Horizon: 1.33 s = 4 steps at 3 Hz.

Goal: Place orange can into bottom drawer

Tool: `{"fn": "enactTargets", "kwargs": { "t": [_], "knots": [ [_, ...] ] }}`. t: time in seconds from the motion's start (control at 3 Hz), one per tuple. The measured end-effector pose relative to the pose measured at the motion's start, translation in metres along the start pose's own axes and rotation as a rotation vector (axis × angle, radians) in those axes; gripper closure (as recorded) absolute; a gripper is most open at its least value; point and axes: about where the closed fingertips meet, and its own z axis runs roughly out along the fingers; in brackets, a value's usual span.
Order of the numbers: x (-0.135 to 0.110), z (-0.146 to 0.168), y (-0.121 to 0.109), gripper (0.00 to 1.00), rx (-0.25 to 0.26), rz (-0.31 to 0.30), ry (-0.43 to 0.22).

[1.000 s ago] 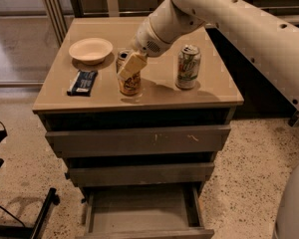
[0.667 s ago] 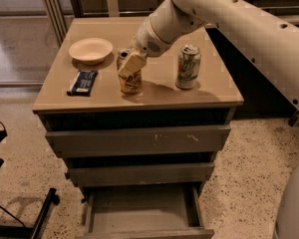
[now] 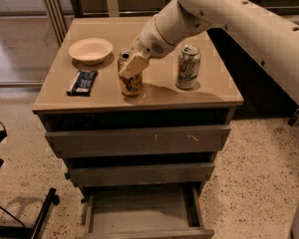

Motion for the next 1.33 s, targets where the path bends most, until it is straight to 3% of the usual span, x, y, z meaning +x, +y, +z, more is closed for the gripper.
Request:
{"fn": "enactTargets", "kwargs": {
  "t": [0.33,0.67,1.0,1.33],
  "knots": [
    [-0.012,-0.025,0.032,1.0,0.011,-0.035,-0.045],
    [-0.018,-0.055,0.085,1.0,0.014,-0.062,-0.053],
    [-0.005,-0.071,0.137,1.0,0.002,-0.025,-0.037],
    [0.013,-0.064,0.15,1.0,-0.02,-0.001,-0.01]
  ]
}}
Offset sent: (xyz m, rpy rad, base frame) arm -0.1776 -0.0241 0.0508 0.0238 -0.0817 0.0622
